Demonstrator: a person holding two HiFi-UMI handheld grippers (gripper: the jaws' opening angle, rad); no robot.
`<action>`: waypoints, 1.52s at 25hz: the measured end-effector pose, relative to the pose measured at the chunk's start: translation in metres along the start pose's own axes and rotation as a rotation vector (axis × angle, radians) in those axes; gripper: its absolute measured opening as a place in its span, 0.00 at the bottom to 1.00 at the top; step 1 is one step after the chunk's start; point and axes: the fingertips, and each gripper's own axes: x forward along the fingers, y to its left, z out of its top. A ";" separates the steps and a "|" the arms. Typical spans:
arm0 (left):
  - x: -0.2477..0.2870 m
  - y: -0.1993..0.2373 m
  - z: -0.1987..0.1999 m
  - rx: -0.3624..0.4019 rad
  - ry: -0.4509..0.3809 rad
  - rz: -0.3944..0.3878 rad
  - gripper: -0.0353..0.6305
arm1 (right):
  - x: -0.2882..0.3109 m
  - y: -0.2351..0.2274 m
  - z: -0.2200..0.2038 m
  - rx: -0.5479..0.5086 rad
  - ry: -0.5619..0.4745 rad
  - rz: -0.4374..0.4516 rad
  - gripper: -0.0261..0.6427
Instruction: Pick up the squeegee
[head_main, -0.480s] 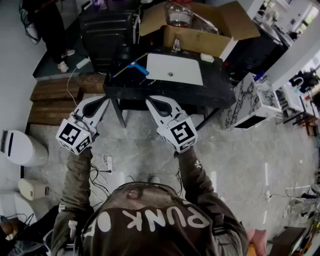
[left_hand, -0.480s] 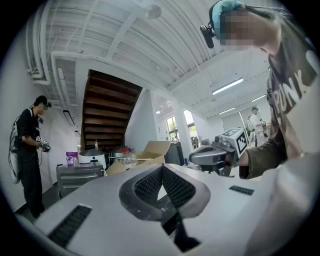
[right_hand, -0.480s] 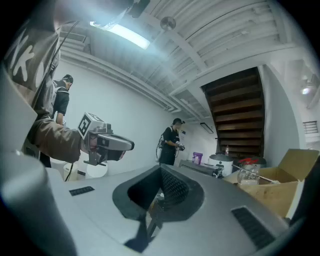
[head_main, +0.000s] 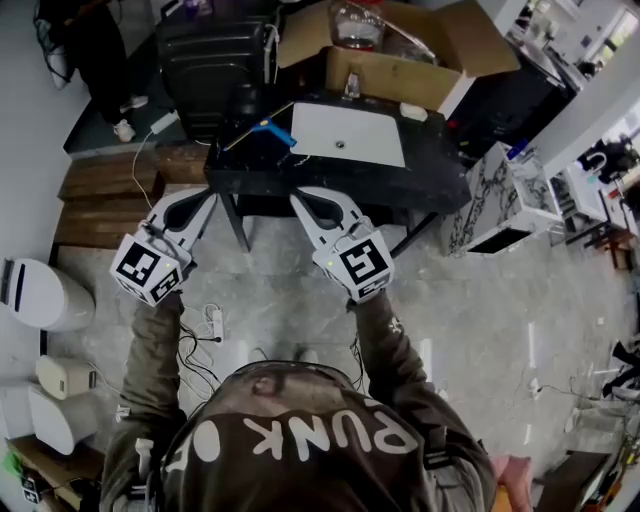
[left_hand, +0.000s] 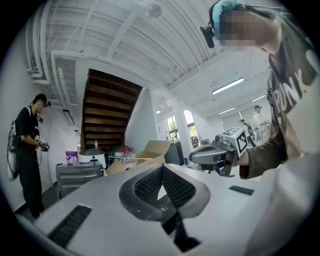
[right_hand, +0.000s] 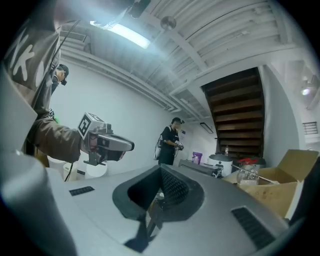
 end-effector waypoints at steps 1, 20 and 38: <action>0.000 0.000 0.000 -0.002 0.000 0.001 0.06 | 0.000 -0.001 0.000 0.002 -0.004 -0.003 0.05; 0.002 0.001 0.000 -0.004 0.001 0.002 0.06 | 0.009 0.012 -0.001 0.060 -0.027 0.082 0.85; 0.019 -0.023 0.003 0.010 0.016 0.012 0.06 | -0.014 -0.002 -0.005 0.056 -0.051 0.085 0.93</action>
